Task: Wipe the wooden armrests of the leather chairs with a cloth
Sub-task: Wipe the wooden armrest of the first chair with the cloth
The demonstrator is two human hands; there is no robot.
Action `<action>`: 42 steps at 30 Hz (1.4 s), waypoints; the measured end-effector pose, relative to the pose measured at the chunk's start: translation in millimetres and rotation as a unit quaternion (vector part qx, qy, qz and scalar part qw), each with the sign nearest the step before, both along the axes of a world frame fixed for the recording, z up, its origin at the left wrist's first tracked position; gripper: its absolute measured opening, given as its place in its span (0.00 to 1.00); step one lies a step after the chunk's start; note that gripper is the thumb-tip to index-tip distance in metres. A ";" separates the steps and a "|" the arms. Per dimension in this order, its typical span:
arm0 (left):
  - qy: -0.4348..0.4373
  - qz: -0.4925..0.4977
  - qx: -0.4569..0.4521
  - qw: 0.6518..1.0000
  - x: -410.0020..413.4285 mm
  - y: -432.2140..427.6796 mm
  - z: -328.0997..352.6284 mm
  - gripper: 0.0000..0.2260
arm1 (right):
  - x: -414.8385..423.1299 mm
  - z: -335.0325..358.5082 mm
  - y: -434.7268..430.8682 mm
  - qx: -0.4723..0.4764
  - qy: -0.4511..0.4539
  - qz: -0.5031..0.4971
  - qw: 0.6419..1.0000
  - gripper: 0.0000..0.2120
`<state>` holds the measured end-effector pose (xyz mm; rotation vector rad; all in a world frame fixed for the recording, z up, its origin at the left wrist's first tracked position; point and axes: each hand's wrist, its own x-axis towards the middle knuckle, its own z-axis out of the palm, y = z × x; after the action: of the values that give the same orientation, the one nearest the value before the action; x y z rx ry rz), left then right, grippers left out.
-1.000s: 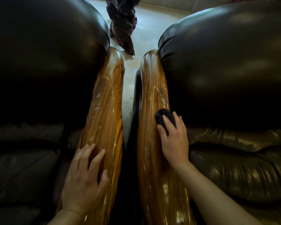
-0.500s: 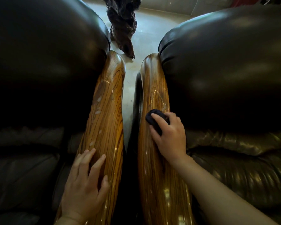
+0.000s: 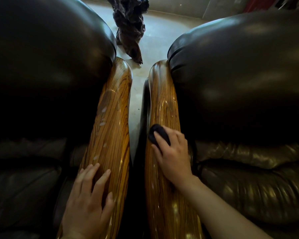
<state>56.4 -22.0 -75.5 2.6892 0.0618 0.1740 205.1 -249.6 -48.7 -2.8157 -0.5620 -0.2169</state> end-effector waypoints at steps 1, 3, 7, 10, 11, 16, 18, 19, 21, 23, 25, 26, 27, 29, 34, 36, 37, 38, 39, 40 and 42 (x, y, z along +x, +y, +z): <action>0.002 0.001 -0.001 1.000 0.3 0.1 0.4 0.29 | -4.5 -0.2 -6.0 0.003 -0.009 0.025 1.000 0.21; 0.008 0.004 -0.003 1.000 0.0 -0.3 1.4 0.29 | 2.7 7.1 -13.0 0.040 -0.017 0.036 0.998 0.19; 0.017 0.001 -0.001 1.000 0.5 0.5 1.1 0.29 | 36.1 33.4 -13.3 0.254 0.093 -0.077 0.960 0.19; 0.015 -0.002 0.003 1.000 -0.5 1.5 -1.1 0.29 | 44.7 31.4 -23.8 0.151 0.115 -0.126 0.974 0.27; 0.012 0.000 0.001 1.000 -0.6 1.1 -0.6 0.29 | 37.8 29.0 -25.8 0.136 0.115 -0.102 0.979 0.29; 0.002 0.003 0.006 1.000 1.4 -0.3 -0.6 0.28 | 16.5 0.5 -18.8 -0.031 0.053 0.078 0.995 0.27; 0.004 0.002 0.021 1.000 2.3 1.1 -2.4 0.29 | 48.3 3.6 -10.9 -0.003 0.062 0.016 0.998 0.28; 0.003 0.001 0.023 1.000 1.9 1.1 -2.7 0.29 | 66.2 3.8 -7.6 0.007 0.069 -0.014 0.997 0.28; -0.009 0.005 0.018 1.000 1.4 -0.6 -2.7 0.26 | 95.9 7.2 -2.6 0.017 0.067 -0.053 0.996 0.27; -0.010 0.009 0.021 1.000 2.0 0.7 -3.5 0.27 | 96.7 6.3 3.5 0.029 0.059 -0.071 0.995 0.26; 0.003 0.004 0.021 1.000 3.2 1.7 -1.8 0.29 | 64.7 6.1 3.3 0.031 0.057 -0.045 0.997 0.25; 0.002 0.004 0.023 1.000 2.4 1.1 -3.5 0.29 | 42.6 4.6 -0.4 0.022 0.060 -0.020 0.998 0.26; 0.002 0.007 0.021 1.000 1.6 0.9 -4.9 0.29 | 22.4 3.9 -5.6 0.006 0.069 0.012 0.998 0.26; 0.001 0.014 0.008 1.000 0.6 0.3 -4.3 0.29 | 12.4 3.8 -15.6 -0.016 0.082 0.044 0.996 0.27; -0.029 -0.002 0.009 1.000 1.1 0.5 -3.5 0.24 | 111.2 11.1 7.2 -0.007 0.093 -0.051 0.994 0.28; -0.031 0.004 0.016 0.999 0.2 0.2 -6.4 0.24 | 125.3 11.1 19.4 -0.003 0.075 -0.055 0.996 0.27; -0.026 0.006 0.019 0.999 -0.8 0.1 -7.0 0.25 | 118.2 9.6 20.9 0.000 0.067 -0.047 0.997 0.26; -0.023 0.007 0.020 1.000 -1.7 0.0 -6.7 0.25 | 101.6 7.7 18.4 0.003 0.064 -0.028 0.998 0.24; -0.020 0.008 0.018 1.000 -2.0 -0.2 -5.9 0.25 | 77.4 6.3 11.8 0.000 0.060 0.001 0.998 0.23; -0.017 0.009 0.016 1.000 -2.1 -0.7 -5.4 0.25 | 49.7 6.1 2.9 -0.009 0.053 0.039 0.998 0.22; -0.011 0.011 0.016 1.000 -3.0 -1.6 -4.6 0.25 | -3.2 2.2 -20.9 -0.036 0.061 0.130 0.989 0.21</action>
<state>53.3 -23.6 -80.0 2.7185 0.0835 0.2128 201.8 -270.5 -46.5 -2.7614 -0.9133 0.0253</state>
